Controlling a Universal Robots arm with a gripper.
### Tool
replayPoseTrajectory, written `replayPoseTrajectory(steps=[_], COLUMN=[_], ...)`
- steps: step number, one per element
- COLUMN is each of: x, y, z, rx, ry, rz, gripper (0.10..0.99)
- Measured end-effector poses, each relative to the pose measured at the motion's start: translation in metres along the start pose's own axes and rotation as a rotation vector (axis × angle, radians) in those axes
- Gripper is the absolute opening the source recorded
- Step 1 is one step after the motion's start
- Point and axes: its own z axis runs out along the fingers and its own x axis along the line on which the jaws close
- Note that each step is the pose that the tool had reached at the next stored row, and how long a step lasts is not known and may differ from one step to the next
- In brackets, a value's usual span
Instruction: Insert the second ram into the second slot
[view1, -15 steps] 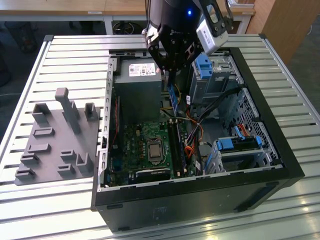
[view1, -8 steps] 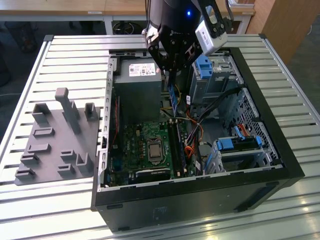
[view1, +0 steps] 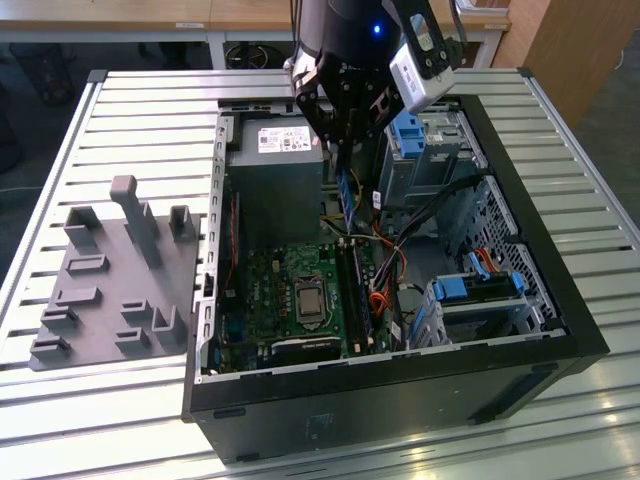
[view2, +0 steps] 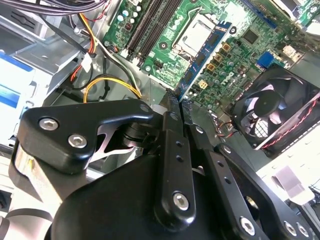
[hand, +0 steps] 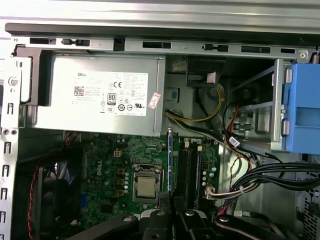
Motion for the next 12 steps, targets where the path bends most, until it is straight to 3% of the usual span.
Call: replayPoseTrajectory(steps=[4, 8, 12], x=[-0.0001, -0.0002, -0.0004], y=[0.0, -0.0001, -0.0002], z=[0.0016, 0.0038, 0.0083], rx=[0.0, 0.0, -0.001], ry=[-0.0013, -0.0123, -0.0137], rz=[0.002, 0.005, 0.029], gripper=[0.137, 0.137, 0.137])
